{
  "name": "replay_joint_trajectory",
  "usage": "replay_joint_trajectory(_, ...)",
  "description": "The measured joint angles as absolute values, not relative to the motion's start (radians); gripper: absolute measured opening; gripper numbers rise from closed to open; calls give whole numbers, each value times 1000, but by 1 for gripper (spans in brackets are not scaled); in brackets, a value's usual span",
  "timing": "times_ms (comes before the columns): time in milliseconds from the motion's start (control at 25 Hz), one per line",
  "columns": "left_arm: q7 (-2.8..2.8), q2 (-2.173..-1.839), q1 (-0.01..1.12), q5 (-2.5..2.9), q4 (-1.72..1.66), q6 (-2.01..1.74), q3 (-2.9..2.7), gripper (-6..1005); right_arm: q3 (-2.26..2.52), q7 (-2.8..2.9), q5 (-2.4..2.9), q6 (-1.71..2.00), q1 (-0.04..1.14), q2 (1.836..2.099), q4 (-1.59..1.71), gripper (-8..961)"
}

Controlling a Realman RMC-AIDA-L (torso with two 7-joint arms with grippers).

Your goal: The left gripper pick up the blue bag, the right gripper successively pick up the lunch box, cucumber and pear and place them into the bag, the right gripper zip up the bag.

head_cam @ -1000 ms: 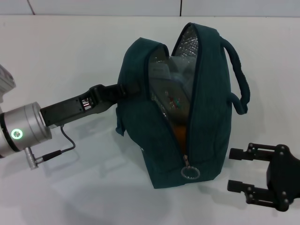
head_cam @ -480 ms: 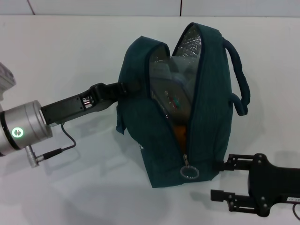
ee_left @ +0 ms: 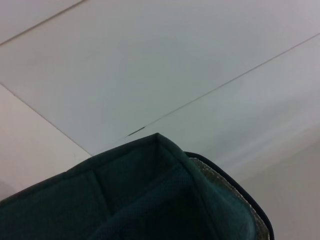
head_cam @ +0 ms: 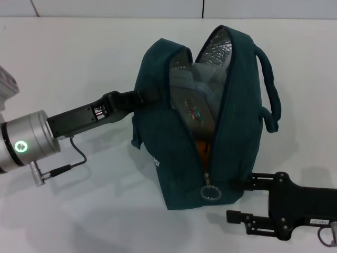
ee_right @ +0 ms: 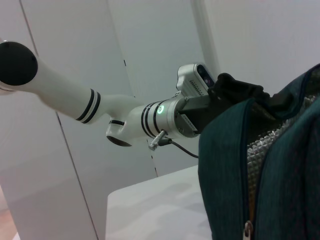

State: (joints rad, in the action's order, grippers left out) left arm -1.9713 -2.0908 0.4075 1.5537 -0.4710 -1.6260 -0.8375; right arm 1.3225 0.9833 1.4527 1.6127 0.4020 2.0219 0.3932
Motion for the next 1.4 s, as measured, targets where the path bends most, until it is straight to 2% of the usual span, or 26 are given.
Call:
replay_joint_trajectory(1040, -1962, -2091, 406, 1554, -471, -1626, -835, 48, 1598, 981, 1175, 1486, 414, 2023, 399, 576)
replay_joint_trajectory(1400, -1961, -2090, 408, 1554, -471, -1626, -833, 48, 1609, 990, 1167, 1463, 420, 2023, 400, 429)
